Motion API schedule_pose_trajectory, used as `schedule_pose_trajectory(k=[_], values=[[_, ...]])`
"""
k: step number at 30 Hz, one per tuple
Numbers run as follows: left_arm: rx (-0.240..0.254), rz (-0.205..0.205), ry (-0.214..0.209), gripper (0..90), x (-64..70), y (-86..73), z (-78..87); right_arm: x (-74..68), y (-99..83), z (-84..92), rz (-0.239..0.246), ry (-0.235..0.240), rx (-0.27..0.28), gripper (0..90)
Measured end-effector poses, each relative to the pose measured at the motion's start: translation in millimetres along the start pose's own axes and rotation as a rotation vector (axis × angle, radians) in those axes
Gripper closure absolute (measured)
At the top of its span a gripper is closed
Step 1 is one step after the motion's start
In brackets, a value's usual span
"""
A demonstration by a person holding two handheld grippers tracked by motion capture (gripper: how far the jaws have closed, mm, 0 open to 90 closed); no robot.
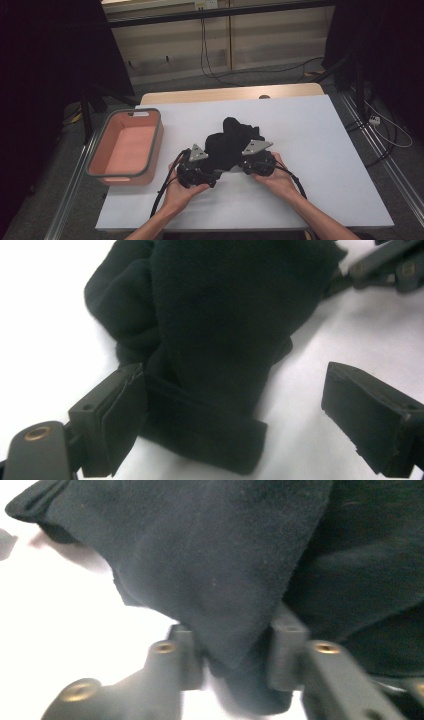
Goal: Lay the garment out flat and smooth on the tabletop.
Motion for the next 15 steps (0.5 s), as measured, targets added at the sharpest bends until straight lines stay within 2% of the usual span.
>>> schedule_pose_trajectory(k=[2,5,11,13,15], values=[[-0.002,-0.019,-0.003,14.8,1.8,0.8,-4.9,1.3,1.7,3.3,-0.008,0.007,0.015,72.5],[-0.023,-0.034,0.000,15.1,1.6,3.6,-13.7,1.0,6.8,9.5,-0.013,0.017,0.042,74.1],[-0.038,-0.046,0.036,15.7,-7.9,7.9,-24.0,3.6,20.5,24.1,-0.021,0.024,0.110,74.7],[-0.037,-0.047,0.047,20.2,-11.0,8.4,-24.8,5.2,22.7,27.1,-0.031,0.025,0.126,74.5],[-0.012,-0.015,0.040,30.7,-15.0,10.1,-20.3,7.0,23.8,29.4,-0.037,0.030,0.136,73.5]])
Point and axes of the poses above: each handheld gripper's, and its own axes: z roughly backward along the jaws, y roughly out of its top, x roughly to its right, the point moved 2 cm from there along -z, roughly forward along the jaws, and after that the axes turned 3 degrees about -y, right-handed, at the moved point
